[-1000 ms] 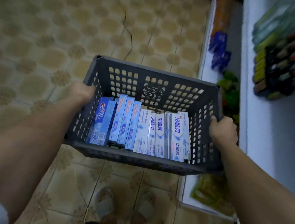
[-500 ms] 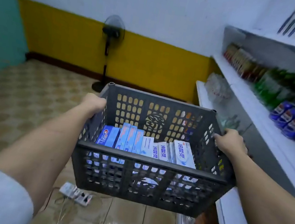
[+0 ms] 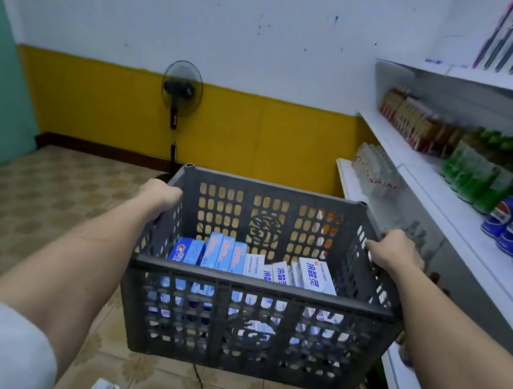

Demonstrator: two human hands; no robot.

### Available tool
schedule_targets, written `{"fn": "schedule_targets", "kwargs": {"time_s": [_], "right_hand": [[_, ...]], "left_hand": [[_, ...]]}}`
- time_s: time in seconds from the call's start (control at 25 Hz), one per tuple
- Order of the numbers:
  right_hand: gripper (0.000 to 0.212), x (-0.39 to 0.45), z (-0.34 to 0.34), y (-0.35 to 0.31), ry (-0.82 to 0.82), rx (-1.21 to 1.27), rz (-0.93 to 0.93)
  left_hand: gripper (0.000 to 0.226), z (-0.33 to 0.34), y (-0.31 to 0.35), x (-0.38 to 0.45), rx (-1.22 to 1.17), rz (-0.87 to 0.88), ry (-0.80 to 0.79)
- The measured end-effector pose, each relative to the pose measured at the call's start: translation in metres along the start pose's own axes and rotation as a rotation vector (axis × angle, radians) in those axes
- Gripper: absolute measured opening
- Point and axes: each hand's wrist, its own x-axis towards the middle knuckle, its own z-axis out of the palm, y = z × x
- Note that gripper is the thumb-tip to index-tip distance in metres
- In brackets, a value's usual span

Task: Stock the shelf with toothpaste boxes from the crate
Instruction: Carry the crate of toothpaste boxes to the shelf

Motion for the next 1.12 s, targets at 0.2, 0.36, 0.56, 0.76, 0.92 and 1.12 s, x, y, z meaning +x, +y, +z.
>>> {"fn": "schedule_targets", "kwargs": {"time_s": [0.2, 0.36, 0.56, 0.76, 0.92, 1.12], "right_hand": [[0.029, 0.097, 0.017, -0.021, 0.001, 0.044, -0.018], [0.025, 0.159, 0.033, -0.044, 0.037, 0.064, -0.040], [0.023, 0.241, 0.066, -0.077, 0.024, 0.048, -0.037], [0.024, 0.330, 0.111, -0.120, 0.005, 0.036, -0.008], [0.025, 0.400, 0.138, -0.160, 0.023, 0.047, 0.013], [0.027, 0.491, 0.172, -0.194, 0.064, 0.052, 0.037]], "left_hand": [[0.047, 0.045, 0.040, 0.059, -0.010, -0.004, 0.015], [0.042, 0.066, 0.069, 0.103, -0.010, -0.006, 0.059], [0.041, 0.091, 0.107, 0.190, -0.006, -0.018, 0.060], [0.044, 0.127, 0.133, 0.308, -0.023, -0.044, 0.004], [0.046, 0.148, 0.169, 0.397, -0.034, 0.003, -0.014], [0.045, 0.182, 0.225, 0.490, 0.003, 0.016, -0.006]]}}
